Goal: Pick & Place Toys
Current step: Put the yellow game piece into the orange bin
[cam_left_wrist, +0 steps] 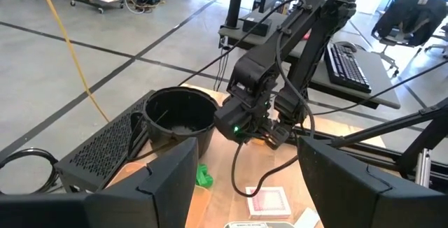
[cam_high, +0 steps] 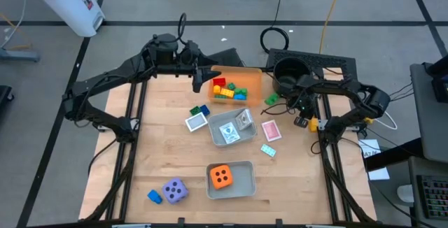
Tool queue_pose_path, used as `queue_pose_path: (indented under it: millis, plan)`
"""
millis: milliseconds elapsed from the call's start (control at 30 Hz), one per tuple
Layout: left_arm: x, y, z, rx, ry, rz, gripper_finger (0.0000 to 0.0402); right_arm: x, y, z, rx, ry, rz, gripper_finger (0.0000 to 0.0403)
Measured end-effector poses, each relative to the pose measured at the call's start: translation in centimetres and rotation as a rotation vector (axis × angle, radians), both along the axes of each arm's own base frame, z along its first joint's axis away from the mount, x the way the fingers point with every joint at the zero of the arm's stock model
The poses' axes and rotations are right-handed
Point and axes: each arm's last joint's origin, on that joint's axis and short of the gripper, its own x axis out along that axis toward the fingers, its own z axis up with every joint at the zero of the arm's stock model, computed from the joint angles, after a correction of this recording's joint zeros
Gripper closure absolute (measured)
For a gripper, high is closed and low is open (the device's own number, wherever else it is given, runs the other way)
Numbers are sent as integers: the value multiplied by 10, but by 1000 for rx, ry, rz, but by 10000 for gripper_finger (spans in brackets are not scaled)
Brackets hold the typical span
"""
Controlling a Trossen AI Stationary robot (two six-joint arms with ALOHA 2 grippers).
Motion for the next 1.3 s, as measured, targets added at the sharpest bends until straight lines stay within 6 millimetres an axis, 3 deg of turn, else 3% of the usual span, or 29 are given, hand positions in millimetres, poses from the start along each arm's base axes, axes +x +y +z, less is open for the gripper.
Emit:
queue_pose_path:
  millis: [200,367,600,867,1300]
  plan:
    - [0,0,0,-1,0,0,149,2,-3,19,-54,-56,-92,258]
    - [0,-1,0,-13,-2,0,149,-8,-6,20,3,-56,-325,189]
    - [0,-1,0,-10,-2,-1,149,-21,-13,21,-11,11,-498,126]
    - [0,-1,0,-10,-1,-1,149,-27,-15,22,47,10,-626,101]
    - [0,-1,0,-8,-1,-2,149,-35,-5,8,54,86,-618,115]
